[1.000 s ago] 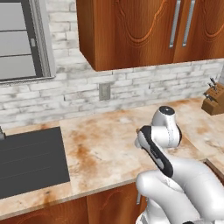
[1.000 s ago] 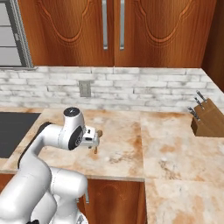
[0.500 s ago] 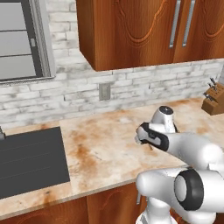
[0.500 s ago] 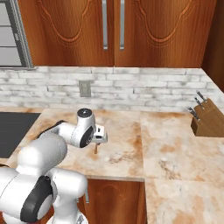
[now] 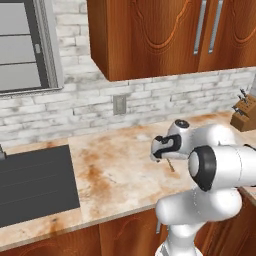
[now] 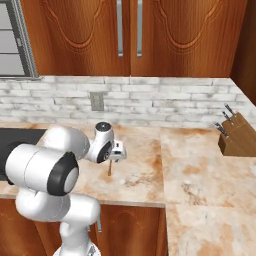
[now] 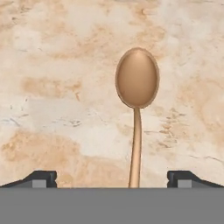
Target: Take the fork and place it on the left side of the plate. Then take the spoon and place it on the right side of the plate. Make sure they're directly next to the plate.
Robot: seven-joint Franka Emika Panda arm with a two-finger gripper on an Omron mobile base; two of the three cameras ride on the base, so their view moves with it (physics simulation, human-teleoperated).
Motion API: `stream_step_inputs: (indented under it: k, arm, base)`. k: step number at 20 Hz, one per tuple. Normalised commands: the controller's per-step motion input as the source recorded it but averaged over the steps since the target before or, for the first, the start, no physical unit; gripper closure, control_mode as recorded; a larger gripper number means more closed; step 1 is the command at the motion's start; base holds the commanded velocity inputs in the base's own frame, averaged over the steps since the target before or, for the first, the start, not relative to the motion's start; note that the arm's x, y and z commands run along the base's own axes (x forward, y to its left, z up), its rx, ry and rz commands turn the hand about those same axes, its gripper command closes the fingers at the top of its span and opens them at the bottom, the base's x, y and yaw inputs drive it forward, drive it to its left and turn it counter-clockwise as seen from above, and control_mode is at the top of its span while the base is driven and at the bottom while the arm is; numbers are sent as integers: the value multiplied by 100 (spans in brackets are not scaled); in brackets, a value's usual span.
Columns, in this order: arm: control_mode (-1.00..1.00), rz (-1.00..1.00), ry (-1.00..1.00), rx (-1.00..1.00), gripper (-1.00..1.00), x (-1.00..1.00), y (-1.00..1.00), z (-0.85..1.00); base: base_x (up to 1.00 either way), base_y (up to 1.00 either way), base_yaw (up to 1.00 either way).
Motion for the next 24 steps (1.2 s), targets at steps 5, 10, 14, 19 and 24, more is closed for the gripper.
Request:
stream_step_inputs:
  k: [5,10,14,19,24]
  arm:
    - [-100,1,5,0,-100,23,-8,-23]
    - [-100,0,4,0,-100,10,-8,-25]
    - [-100,0,1,0,-100,14,0,-10]
    - [-100,1,2,0,100,6,0,-14]
    - [-100,7,2,0,100,-9,1,-2]
  base:
    - [0,0,0]
    - [0,0,0]
    - [0,0,0]
    - [0,0,0]
    - [0,0,0]
